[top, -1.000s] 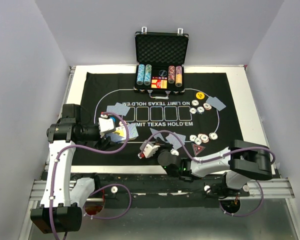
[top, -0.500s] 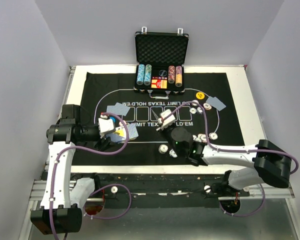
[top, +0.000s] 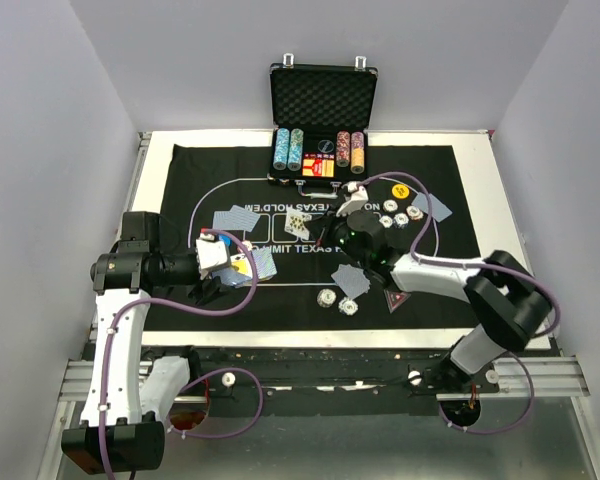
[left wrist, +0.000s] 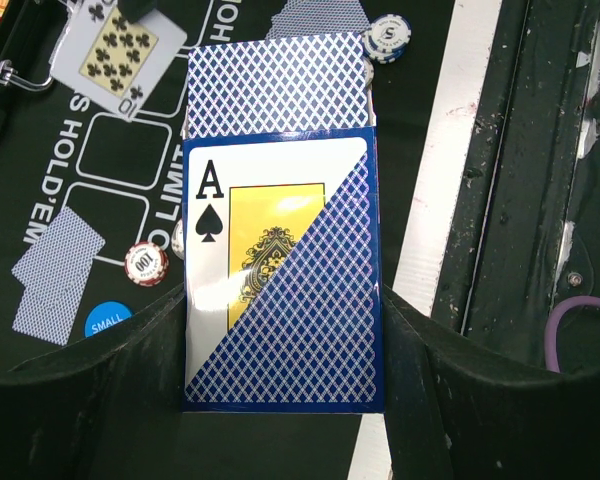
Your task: Distribute texas hold em gaming equipment
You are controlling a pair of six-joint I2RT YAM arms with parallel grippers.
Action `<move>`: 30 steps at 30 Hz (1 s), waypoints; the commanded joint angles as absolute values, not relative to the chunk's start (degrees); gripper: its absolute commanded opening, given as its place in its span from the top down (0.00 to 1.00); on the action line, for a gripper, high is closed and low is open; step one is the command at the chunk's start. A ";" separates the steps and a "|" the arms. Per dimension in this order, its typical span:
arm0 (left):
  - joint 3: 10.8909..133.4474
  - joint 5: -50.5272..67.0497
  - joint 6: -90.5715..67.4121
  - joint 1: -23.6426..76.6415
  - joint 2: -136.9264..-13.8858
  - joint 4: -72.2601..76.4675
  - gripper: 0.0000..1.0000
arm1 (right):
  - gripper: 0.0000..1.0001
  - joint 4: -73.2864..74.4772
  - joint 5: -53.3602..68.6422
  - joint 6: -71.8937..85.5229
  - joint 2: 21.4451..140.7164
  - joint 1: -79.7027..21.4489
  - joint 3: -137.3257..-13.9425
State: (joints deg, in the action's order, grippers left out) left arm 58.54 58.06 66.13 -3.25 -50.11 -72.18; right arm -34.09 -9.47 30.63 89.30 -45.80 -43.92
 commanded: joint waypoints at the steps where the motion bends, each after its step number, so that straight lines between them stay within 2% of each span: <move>1: 60.03 58.97 66.27 -3.25 -49.13 -72.33 0.55 | 0.99 -40.25 -1.06 44.11 95.61 -44.74 -47.02; 9: 59.59 59.33 66.09 -3.16 -48.96 -72.51 0.55 | 0.99 -47.98 -2.98 52.63 106.42 -44.47 -48.69; 15: 59.15 59.15 66.36 -3.25 -48.52 -72.42 0.55 | 0.99 -51.06 -11.50 61.24 110.47 -44.21 -47.73; 20: 59.15 59.24 66.62 -3.16 -48.60 -72.60 0.55 | 0.99 -46.94 -17.83 70.21 112.67 -44.21 -48.08; 26: 59.06 59.15 67.06 -3.16 -48.78 -72.77 0.55 | 0.99 -40.00 -20.65 72.95 112.85 -44.56 -50.19; 28: 59.15 59.33 67.06 -3.16 -48.96 -72.77 0.55 | 0.94 -39.47 -19.87 73.56 113.20 -44.56 -50.62; 30: 59.06 59.33 67.15 -3.25 -49.13 -72.86 0.55 | 0.85 -35.44 -19.42 74.87 113.12 -44.82 -52.02</move>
